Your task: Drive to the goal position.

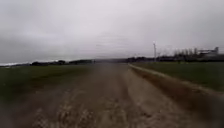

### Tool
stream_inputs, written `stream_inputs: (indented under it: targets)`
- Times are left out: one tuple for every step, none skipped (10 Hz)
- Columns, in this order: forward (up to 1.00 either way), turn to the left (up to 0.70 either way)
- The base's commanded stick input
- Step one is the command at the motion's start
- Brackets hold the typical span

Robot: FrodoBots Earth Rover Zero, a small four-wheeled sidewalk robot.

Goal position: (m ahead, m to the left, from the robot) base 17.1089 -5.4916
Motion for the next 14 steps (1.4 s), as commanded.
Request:
stream_inputs:
  targets:
    - [0.85,0.0]
    - [0.85,0.0]
    - [0.85,0.0]
    - [0.85,0.0]
    - [0.85,-0.18]
    - [0.85,-0.18]
    - [0.85,-0.01]
    - [0.85,0.0]
    - [0.85,0.0]
    - [0.85,0.0]
    - [0.85,0.0]
    - [0.85,0.0]
    - [0.85,0.0]
    - [0.85,0.0]
